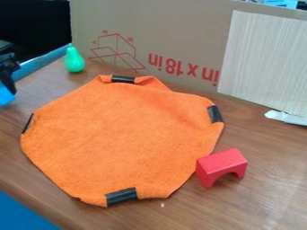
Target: Move the blue figure from the clothe to the edge of the table
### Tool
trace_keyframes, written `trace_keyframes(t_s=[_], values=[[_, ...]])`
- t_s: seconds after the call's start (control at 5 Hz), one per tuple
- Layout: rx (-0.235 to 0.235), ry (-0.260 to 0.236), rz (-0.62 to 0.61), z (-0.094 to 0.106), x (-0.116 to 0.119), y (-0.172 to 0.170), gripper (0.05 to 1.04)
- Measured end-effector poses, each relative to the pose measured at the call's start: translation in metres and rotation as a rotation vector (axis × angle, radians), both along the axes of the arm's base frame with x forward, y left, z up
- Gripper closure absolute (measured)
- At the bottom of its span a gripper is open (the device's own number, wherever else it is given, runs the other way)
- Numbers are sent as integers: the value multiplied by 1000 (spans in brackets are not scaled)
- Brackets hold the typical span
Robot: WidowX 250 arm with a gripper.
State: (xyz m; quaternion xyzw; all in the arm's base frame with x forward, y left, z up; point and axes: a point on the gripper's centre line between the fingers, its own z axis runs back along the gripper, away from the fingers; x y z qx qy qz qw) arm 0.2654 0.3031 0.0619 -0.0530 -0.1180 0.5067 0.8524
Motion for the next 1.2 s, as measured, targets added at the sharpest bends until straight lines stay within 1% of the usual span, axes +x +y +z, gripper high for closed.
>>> trace_keyframes(t_s=[0.2,0.4,0.6,0.8,1.0,1.2], values=[[-17,48,9,0,-10,5,568],[-10,61,7,0,-12,6,518],[-6,69,5,-3,-14,6,218],[-24,67,-1,-13,-15,-2,75],[-40,48,-34,-8,-11,-10,79],[-81,-12,-74,26,-5,-24,83]])
